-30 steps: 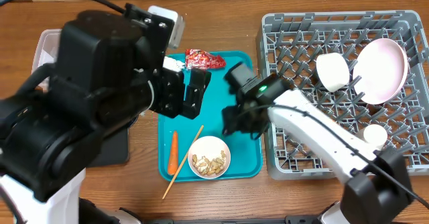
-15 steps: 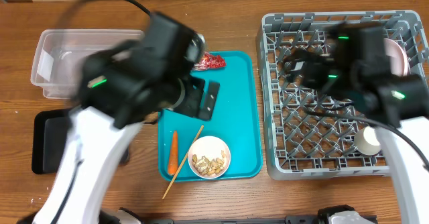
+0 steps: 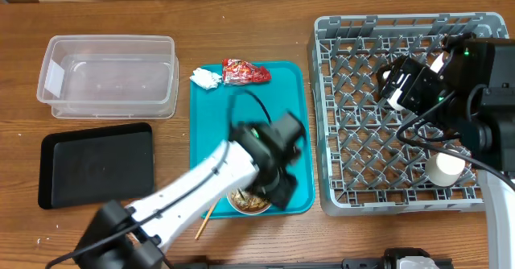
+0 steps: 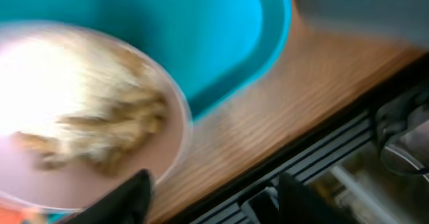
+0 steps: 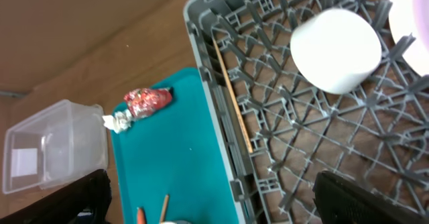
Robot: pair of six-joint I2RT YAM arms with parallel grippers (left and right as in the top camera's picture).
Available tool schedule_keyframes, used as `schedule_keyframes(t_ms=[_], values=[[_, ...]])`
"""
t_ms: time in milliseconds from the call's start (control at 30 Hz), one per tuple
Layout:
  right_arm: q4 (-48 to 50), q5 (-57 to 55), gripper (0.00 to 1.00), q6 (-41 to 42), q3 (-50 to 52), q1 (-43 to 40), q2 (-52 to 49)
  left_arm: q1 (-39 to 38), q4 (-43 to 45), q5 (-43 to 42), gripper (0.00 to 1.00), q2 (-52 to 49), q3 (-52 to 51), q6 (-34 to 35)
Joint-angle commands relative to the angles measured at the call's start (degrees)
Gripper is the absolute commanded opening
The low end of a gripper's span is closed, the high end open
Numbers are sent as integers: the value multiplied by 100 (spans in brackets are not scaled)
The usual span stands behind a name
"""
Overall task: Sort waste into correct bins and load items into the dishwasher
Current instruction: 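Grasp the white bowl of peanut shells with the left gripper, then lift the bowl off the teal tray with the left gripper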
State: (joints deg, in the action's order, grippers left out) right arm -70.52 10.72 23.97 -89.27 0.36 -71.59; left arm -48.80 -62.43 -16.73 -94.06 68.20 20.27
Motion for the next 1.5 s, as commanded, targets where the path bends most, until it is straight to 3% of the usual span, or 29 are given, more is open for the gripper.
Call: schedule_keyframes(t_ms=[0,167,433,567,700,933,1067,1167,1467], values=[[-61,44,100,-37,-81,-22,-133,-205,372,0,49,-140,-435,577],[-210,46,100,-35,-81,-22,-319,-330,1143,33,36,-302,-697,787],[-481,46,100,-35,-81,-22,-544,-348,1388,857,36,-542,-699,1364],[-516,46,100,-37,-81,-22,-549,-343,1543,616,33,-555,-671,1357],[-525,44,100,-37,-81,-22,-549,-289,1097,164,30,-553,-376,1252],[-479,46,100,-37,-81,-22,-549,-302,68,494,32,-553,726,1104],[-485,46,100,-37,-81,-22,-549,-304,-197,1189,51,-553,1067,1161],[-492,46,100,-37,-81,-22,-549,-286,-157,1641,59,-570,938,1410],[-614,44,100,-37,-81,-22,-549,-291,597,1593,56,-608,-61,2004]])
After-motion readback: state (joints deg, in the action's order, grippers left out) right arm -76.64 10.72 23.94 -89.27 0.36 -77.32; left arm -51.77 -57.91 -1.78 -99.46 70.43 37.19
